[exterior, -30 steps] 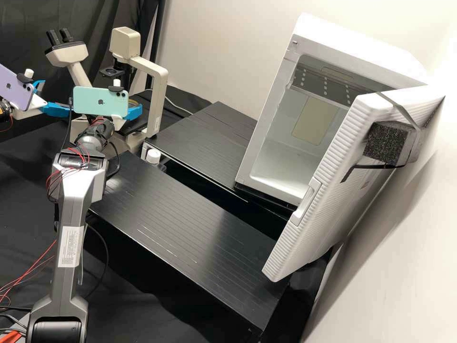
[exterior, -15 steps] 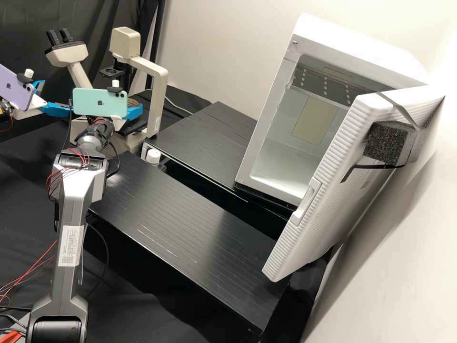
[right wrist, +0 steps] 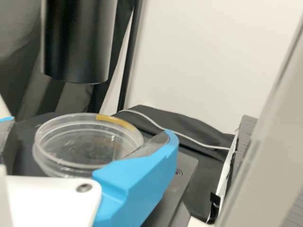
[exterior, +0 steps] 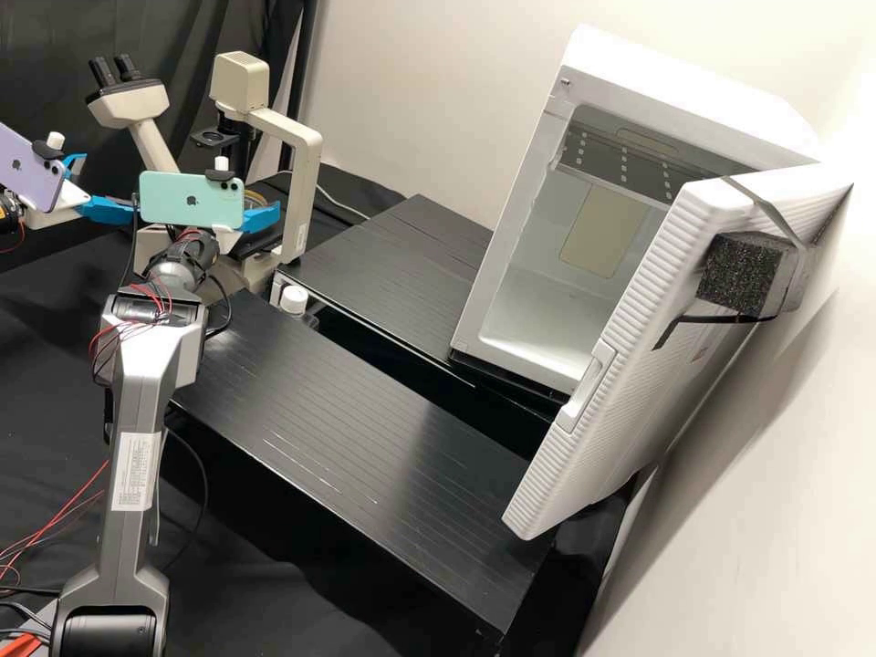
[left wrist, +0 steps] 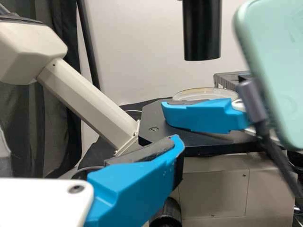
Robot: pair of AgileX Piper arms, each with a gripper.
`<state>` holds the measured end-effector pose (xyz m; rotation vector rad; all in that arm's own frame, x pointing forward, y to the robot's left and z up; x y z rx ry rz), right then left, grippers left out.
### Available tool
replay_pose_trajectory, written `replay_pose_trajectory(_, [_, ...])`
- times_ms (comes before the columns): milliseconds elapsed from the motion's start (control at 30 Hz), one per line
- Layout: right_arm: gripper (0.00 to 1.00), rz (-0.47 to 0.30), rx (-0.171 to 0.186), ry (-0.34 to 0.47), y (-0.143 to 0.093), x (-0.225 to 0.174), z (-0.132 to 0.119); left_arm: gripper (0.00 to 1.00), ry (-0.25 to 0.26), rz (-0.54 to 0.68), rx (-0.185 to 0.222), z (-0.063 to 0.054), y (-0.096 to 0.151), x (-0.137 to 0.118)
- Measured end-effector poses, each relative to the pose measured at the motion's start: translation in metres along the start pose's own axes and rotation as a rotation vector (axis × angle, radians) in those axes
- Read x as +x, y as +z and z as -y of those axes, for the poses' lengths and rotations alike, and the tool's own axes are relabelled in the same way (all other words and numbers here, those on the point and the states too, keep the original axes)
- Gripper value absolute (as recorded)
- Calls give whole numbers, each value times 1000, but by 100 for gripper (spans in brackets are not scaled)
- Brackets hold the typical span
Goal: Take out the petri dish and place it under the microscope.
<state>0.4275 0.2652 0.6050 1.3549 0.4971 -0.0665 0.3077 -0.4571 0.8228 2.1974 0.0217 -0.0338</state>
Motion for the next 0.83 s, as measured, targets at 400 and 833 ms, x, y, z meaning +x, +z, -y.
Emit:
replay_pose_trajectory(400, [100, -49, -20, 90, 7, -61, -24, 100, 0, 0, 0, 0, 0, 0])
replay_pose_trajectory(833, [100, -252, 61, 328, 11, -120, -40, 100, 0, 0, 0, 0, 0, 0])
